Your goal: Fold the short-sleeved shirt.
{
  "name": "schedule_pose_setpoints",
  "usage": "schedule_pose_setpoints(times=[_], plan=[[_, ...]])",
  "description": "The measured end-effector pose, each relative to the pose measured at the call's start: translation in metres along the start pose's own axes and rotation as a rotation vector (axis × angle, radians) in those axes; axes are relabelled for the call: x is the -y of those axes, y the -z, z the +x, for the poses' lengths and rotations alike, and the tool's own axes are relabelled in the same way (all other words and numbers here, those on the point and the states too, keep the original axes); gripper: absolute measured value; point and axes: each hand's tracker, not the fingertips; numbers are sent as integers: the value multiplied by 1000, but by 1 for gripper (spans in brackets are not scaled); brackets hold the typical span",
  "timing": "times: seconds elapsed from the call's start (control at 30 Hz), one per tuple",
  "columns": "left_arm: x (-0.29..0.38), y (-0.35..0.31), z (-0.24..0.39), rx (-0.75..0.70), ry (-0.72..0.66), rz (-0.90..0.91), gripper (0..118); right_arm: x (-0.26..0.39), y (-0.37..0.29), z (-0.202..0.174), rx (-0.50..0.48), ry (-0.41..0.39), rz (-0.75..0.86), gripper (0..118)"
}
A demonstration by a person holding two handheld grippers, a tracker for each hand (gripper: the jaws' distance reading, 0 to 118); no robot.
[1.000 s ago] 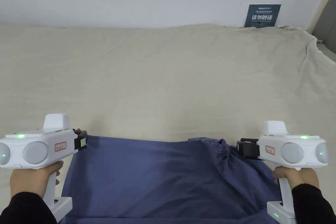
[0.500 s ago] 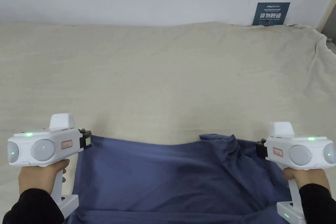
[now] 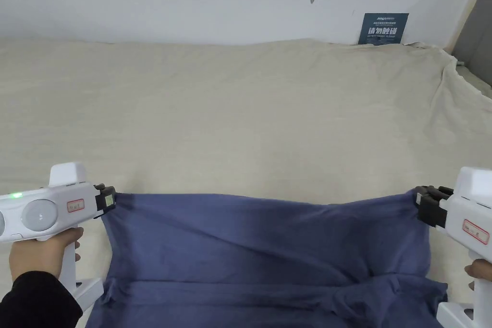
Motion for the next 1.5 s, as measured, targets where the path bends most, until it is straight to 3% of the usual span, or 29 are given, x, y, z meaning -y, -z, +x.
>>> schedule_pose_setpoints(times=[0.3,0.57,1.0,1.33,1.4,1.43,1.5], plan=[[33,-50,-10,10,40,-5,1,41,-62,7,8,33,20,3],[98,-66,-32,-4,11,-86,1,96,-78,18,48,92,-82,3],[168,-53,-47,-38,73,-186,1,175,-50,28,156,130,-273,3],[184,-39,-45,-79,82,-216,2,188,-37,25,208,132,-314,3],[181,-42,-44,-69,59,-213,8,182,-42,23,206,133,-305,7],[178,-44,-44,-66,45,-216,17,178,-45,21,208,129,-299,18],[168,-52,-39,-59,2,-219,60,164,-53,19,210,117,-268,56]])
